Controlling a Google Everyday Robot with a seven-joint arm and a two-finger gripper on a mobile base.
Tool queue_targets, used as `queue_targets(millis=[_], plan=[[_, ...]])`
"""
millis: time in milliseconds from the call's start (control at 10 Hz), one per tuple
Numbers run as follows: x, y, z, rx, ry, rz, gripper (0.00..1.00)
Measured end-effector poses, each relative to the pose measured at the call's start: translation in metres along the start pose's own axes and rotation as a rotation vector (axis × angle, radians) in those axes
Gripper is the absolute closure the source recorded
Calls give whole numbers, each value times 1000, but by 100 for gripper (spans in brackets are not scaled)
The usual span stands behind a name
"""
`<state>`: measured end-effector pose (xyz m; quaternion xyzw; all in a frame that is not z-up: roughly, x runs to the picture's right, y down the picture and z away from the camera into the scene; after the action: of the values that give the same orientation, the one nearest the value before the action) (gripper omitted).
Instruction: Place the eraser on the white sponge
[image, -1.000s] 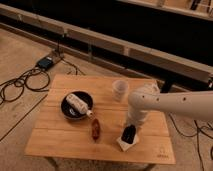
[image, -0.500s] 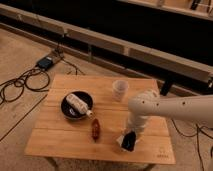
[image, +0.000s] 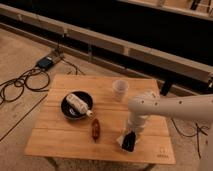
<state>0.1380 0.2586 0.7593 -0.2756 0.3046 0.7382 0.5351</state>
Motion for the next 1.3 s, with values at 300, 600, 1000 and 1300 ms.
queue_targets(millis=[300, 600, 1000, 1300], plan=[[-4, 3, 5, -1, 12, -15, 65], [-6, 6, 6, -5, 18, -25, 36], [-9, 7, 5, -7, 18, -31, 20], [-12, 10, 2, -12, 9, -35, 20]])
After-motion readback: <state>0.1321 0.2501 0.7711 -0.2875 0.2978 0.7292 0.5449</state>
